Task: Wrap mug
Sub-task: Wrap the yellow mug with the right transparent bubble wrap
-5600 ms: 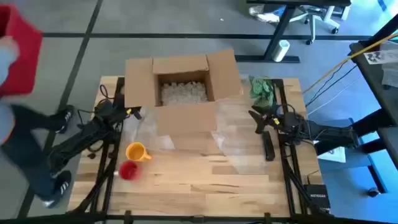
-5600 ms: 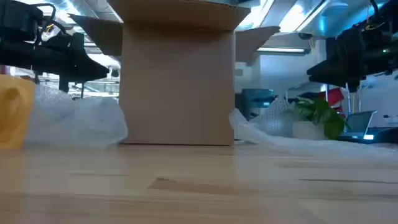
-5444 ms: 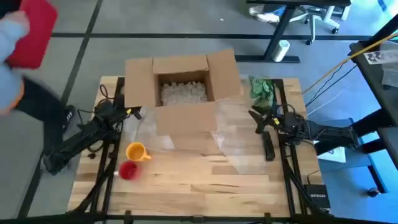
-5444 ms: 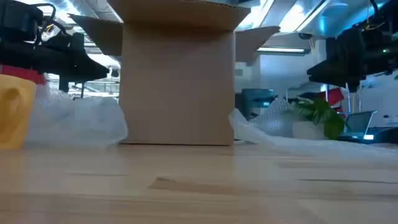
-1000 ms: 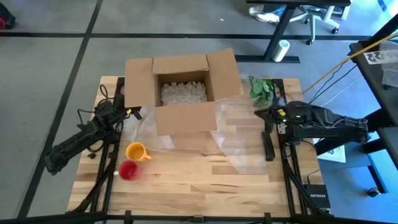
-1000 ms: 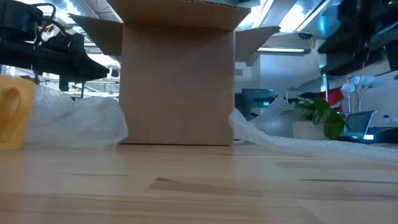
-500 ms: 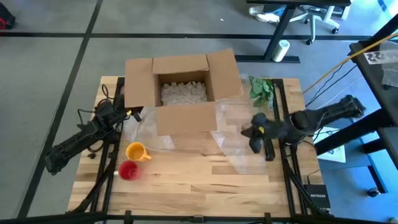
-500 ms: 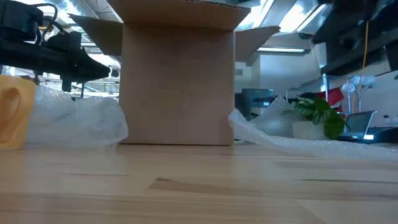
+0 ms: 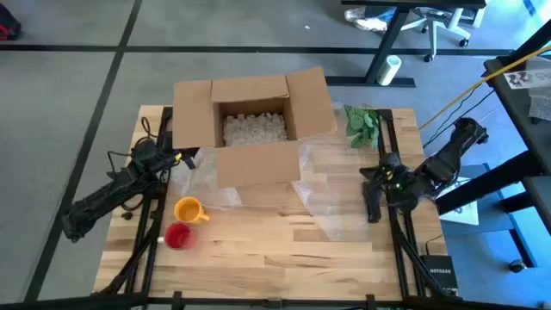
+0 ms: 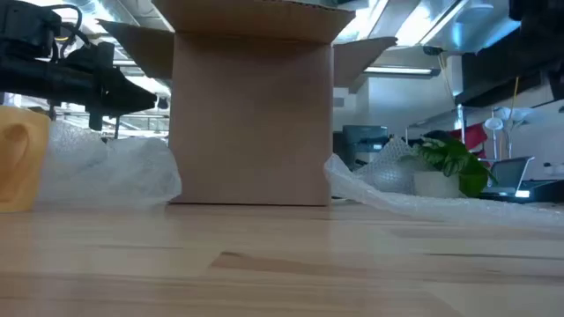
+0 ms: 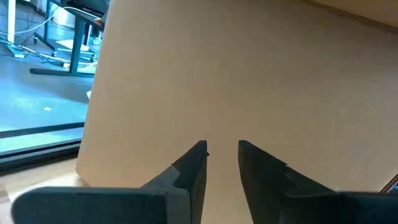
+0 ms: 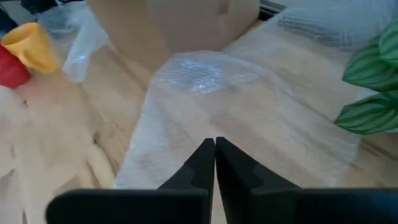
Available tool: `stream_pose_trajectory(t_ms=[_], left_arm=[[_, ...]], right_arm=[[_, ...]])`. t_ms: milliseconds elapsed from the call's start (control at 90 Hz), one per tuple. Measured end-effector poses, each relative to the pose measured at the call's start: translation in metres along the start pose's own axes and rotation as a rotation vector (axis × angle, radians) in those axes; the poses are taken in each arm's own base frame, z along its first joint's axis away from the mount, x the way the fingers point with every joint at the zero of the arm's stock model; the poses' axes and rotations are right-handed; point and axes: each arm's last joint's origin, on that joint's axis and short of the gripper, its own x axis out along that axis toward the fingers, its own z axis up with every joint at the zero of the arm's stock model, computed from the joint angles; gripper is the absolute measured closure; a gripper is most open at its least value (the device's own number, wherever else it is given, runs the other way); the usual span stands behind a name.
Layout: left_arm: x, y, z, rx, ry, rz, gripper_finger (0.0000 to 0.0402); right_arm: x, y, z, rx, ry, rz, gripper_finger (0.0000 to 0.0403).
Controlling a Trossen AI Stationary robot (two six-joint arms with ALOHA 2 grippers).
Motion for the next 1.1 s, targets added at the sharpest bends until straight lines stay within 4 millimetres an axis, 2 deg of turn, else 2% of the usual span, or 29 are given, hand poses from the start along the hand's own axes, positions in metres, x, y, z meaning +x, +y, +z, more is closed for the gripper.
stream_pose_trajectory(t_ms=[133,244,367,611,767,933,1100], left_arm=[[0.0,0.0,0.0,-0.006,-0.002,-0.001,0.0328],[0.0,0.0,0.0,-0.006,-0.001,-0.001,0.0328],[0.0,0.0,0.0,-0.007,-0.001,-0.001,0.0328],[0.0,0.0,0.0,-0.011,-0.002,-0.001,0.0328],[0.0,0.0,0.0,-0.006,0.0,0.0,0.0328],[0.0,0.0,0.0,-0.001,0.001,0.0,0.0328],[0.0,0.0,0.0,0.002,0.001,0.0,0.0328]], right_arm=[[0.01,-0.016,-0.012,0.041,0.035,0.031,0.0403],[0.025,-0.019,-0.026,0.072,0.062,0.08,0.0403],[0.042,-0.009,-0.033,0.058,0.06,0.16,0.0403],[0.077,0.009,-0.037,-0.021,0.124,0.16,0.0395],[0.095,0.023,-0.039,-0.069,0.173,0.203,0.036],[0.112,0.032,-0.049,-0.103,0.23,0.177,0.0314],[0.126,0.038,-0.058,-0.119,0.284,0.17,0.0292]])
